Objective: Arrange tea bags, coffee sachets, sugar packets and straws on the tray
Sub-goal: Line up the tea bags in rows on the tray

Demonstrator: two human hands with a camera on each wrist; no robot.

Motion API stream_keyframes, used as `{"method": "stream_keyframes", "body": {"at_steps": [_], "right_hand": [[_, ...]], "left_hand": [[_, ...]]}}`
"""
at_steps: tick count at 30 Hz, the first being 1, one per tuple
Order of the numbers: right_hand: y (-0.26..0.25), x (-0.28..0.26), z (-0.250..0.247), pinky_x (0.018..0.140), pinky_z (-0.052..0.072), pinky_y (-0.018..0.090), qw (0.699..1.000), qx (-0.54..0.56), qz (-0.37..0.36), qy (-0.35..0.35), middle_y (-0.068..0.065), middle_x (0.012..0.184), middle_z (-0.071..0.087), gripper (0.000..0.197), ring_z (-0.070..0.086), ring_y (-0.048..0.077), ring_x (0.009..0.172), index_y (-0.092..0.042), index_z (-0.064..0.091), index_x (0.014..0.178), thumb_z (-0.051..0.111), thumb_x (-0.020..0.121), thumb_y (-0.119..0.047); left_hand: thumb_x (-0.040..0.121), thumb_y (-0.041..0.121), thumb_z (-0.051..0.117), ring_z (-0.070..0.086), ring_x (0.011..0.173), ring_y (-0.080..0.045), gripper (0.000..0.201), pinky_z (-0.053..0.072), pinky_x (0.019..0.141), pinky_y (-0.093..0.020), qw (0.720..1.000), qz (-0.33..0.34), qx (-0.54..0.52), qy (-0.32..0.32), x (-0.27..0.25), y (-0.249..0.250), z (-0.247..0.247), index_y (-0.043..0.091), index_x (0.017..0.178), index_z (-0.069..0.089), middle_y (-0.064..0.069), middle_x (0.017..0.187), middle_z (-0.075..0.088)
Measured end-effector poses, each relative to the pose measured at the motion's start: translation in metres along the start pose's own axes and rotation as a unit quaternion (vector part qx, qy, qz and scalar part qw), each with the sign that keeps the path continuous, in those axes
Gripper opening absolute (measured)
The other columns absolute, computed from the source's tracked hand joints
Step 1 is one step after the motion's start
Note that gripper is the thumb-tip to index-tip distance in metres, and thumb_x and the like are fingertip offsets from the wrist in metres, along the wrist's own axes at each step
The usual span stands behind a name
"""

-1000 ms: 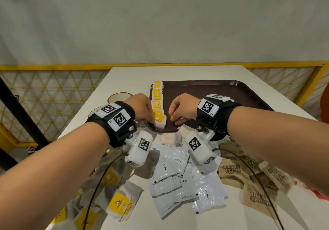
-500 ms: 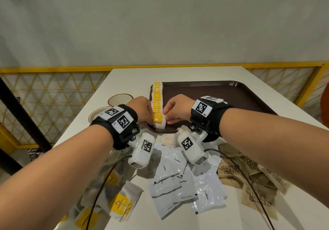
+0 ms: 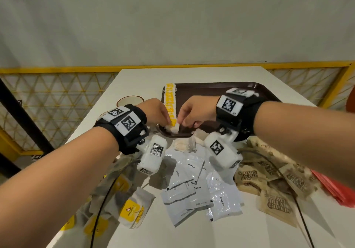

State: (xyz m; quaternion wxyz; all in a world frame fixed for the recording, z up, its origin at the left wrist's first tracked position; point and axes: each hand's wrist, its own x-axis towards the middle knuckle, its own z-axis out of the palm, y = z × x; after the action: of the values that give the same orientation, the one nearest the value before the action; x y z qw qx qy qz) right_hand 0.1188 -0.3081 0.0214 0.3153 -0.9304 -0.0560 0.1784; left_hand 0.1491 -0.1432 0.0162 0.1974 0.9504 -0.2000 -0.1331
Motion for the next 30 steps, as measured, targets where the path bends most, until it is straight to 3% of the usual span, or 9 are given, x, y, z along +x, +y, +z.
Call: {"method": "stream_keyframes", "body": {"at_steps": [4,7,11,14,17,21,25,28,30], "right_hand": [[0.007,-0.026,-0.023,0.079,0.058,0.028,0.995,-0.087,0.042,-0.034,0.009,0.101,0.069,0.023,0.066,0.016,0.084,-0.015,0.068,0.102,0.075,0.081,-0.019],[0.015,-0.035,-0.014,0.079,0.058,0.028,0.987,-0.140,0.044,-0.059,0.002,0.110,0.066,0.039,0.066,0.020,0.100,-0.019,0.063,0.115,0.077,0.079,-0.020],[0.018,-0.034,0.006,0.061,0.049,0.015,0.985,-0.173,0.006,0.003,-0.006,0.103,0.060,0.045,0.060,0.008,0.079,-0.017,0.060,0.124,0.074,0.081,-0.018],[0.023,-0.031,0.013,0.060,0.040,0.013,0.982,-0.180,-0.012,0.057,-0.012,0.083,0.054,0.041,0.054,0.008,0.076,-0.016,0.063,0.117,0.076,0.079,-0.015],[0.029,-0.031,0.010,0.061,0.041,0.017,0.986,-0.142,-0.016,0.082,-0.010,0.074,0.054,0.024,0.052,0.009,0.070,-0.013,0.069,0.101,0.076,0.078,-0.014],[0.035,-0.045,-0.001,0.062,0.049,0.023,0.996,-0.009,-0.030,0.085,0.000,0.078,0.060,0.008,0.055,0.012,0.071,-0.011,0.066,0.085,0.072,0.081,-0.013],[0.039,-0.054,-0.004,0.057,0.045,0.023,0.986,0.119,-0.052,0.105,0.008,0.083,0.066,0.018,0.064,0.017,0.080,-0.014,0.055,0.071,0.065,0.083,-0.005],[0.044,-0.056,0.001,0.065,0.045,0.027,0.978,0.184,-0.049,0.083,0.007,0.092,0.074,0.024,0.067,0.015,0.103,-0.014,0.047,0.067,0.056,0.087,-0.003],[0.045,-0.058,0.005,0.072,0.043,0.031,0.973,0.210,-0.055,0.081,0.005,0.089,0.075,0.027,0.067,0.016,0.100,-0.013,0.046,0.064,0.054,0.087,-0.001]], "left_hand": [[0.082,0.021,0.071,0.053,0.062,-0.003,0.008,0.043,0.052,-0.013,0.997,0.046,0.000,-0.054,-0.017,0.008,-0.006,0.018,0.089,0.073,0.009,0.072,0.062],[0.081,0.029,0.073,0.055,0.063,-0.009,0.018,0.044,0.055,-0.017,0.991,0.051,0.061,-0.104,-0.024,0.019,0.004,0.014,0.089,0.073,0.002,0.075,0.065],[0.084,0.021,0.067,0.059,0.068,-0.016,0.018,0.047,0.057,-0.021,0.992,0.040,0.097,-0.075,-0.022,0.027,0.026,0.005,0.090,0.072,-0.005,0.078,0.068],[0.079,0.015,0.072,0.058,0.062,-0.016,0.010,0.046,0.051,-0.021,0.994,0.056,0.086,-0.034,-0.023,0.031,0.034,0.014,0.081,0.062,-0.001,0.075,0.064],[0.076,0.013,0.075,0.056,0.067,-0.014,0.019,0.044,0.052,-0.020,0.995,0.068,0.067,-0.028,-0.023,0.029,0.032,0.020,0.082,0.059,0.005,0.076,0.057],[0.080,0.010,0.070,0.056,0.074,-0.010,0.008,0.046,0.066,-0.021,0.992,0.116,0.041,-0.031,-0.027,0.028,0.015,0.015,0.087,0.069,0.005,0.079,0.061],[0.086,0.014,0.066,0.047,0.065,0.001,0.004,0.035,0.059,-0.014,0.988,0.143,0.053,-0.001,-0.029,0.033,0.001,0.016,0.088,0.068,0.014,0.073,0.051],[0.091,0.015,0.060,0.049,0.053,0.002,0.006,0.038,0.054,-0.012,0.989,0.138,0.059,-0.004,-0.027,0.033,0.003,0.017,0.094,0.065,0.012,0.074,0.049],[0.091,0.013,0.060,0.050,0.051,0.003,0.007,0.039,0.053,-0.011,0.991,0.131,0.034,-0.003,-0.026,0.031,0.007,0.018,0.090,0.065,0.010,0.075,0.053]]}}
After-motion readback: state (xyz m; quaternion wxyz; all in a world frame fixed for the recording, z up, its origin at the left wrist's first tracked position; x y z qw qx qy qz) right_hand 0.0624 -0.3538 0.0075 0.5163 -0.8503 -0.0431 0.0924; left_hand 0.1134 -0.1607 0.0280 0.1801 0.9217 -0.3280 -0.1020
